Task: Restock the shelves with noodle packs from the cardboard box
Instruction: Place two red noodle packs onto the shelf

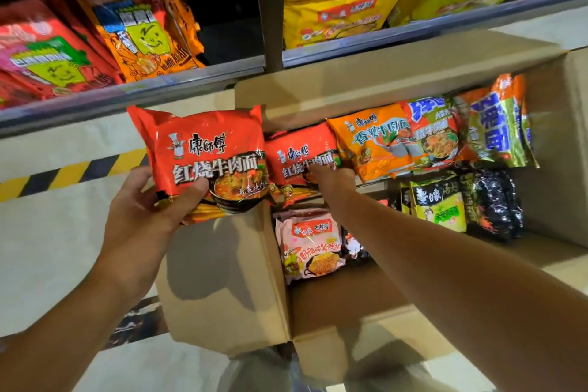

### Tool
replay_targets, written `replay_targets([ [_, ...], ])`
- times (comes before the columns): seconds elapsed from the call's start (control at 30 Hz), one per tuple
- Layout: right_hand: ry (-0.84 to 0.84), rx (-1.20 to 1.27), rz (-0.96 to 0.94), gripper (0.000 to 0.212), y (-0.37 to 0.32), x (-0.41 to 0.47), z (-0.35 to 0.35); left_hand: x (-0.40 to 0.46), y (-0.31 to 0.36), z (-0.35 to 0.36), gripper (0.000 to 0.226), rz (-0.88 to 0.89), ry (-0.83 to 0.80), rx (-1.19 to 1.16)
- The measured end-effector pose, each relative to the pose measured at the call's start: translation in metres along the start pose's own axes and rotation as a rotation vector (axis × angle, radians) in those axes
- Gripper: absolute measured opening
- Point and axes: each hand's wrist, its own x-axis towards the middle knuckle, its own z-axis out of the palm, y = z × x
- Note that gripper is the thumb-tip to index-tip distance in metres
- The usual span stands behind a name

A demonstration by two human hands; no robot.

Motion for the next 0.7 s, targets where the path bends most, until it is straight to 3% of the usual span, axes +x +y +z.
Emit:
replay_targets([
  [0.13, -0.005, -0.045, -0.034, 0.084, 0.005, -0.004, -0.006, -0.003, 0.006, 0.000, 0.042, -0.007, 0.008, 0.020],
  [0.27, -0.100, -0.192, -0.098, 0.064, -0.002, -0.002, -0.013, -0.002, 0.009, -0.001, 0.041, -0.018, 0.020, 0.021],
  [0.37, -0.059, -0.289, -0.156, 0.058, -0.009, 0.000, -0.015, 0.001, 0.008, -0.002, 0.041, -0.018, 0.029, 0.017],
  [0.5, -0.061, -0.259, -0.219, 0.064, -0.008, 0.002, -0.014, 0.000, 0.002, -0.004, 0.040, -0.020, 0.049, 0.000],
  [0.7, -0.146, -0.223, -0.245, 0.043, -0.017, -0.032, -0.031, -0.013, 0.009, -0.013, 0.043, -0.029, 0.035, 0.002],
])
